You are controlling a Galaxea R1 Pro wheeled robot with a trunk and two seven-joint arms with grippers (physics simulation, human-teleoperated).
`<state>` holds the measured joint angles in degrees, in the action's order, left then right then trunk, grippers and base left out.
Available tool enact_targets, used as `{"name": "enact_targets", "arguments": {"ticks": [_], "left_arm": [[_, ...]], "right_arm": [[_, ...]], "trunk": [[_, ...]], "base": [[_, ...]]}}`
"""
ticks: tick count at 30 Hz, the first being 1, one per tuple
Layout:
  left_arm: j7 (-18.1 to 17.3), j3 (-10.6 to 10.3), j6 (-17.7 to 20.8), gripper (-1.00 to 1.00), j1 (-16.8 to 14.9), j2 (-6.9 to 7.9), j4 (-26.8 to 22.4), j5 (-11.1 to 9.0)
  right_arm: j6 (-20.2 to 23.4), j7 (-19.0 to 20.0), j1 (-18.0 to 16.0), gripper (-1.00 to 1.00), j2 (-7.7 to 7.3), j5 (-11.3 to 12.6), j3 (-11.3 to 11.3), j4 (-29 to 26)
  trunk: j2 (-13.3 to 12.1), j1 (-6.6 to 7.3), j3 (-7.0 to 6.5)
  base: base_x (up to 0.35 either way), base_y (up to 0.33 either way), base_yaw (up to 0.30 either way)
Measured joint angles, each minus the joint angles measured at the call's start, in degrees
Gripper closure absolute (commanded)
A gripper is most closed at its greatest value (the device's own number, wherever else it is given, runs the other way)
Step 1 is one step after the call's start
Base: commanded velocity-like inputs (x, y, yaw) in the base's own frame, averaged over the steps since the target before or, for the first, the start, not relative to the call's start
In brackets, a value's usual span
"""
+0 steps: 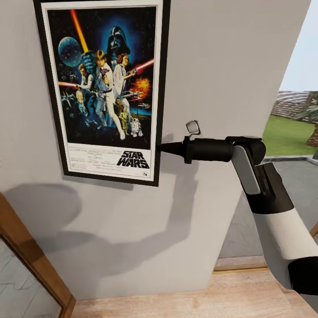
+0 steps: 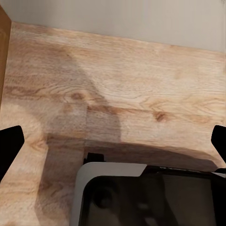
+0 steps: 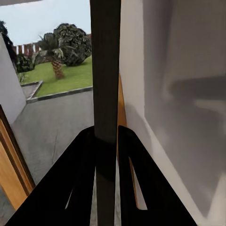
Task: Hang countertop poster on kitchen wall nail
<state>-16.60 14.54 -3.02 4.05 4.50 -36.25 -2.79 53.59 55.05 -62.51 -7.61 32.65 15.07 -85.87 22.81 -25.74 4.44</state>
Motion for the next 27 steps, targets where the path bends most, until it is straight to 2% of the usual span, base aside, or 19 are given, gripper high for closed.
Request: {"name": "enact_targets", "arguments": {"ticks": [17, 27], "left_arm": [[0.00, 0.00, 0.00, -1.00, 0.01, 0.00, -0.09, 0.00], [0.00, 0.00, 0.00, -1.00, 0.01, 0.00, -0.16, 0.00]], "right_arm": [[0.08, 0.00, 0.00, 1.00, 0.00, -0.08, 0.13, 0.16], [0.08, 0.00, 0.00, 1.00, 0.00, -0.11, 0.24, 0.24]], "trunk": [[0.00, 0.00, -1.51], [-0.01, 0.00, -1.71]], "base": [[0.000, 0.000, 0.000], [0.000, 0.000, 0.000]]}}
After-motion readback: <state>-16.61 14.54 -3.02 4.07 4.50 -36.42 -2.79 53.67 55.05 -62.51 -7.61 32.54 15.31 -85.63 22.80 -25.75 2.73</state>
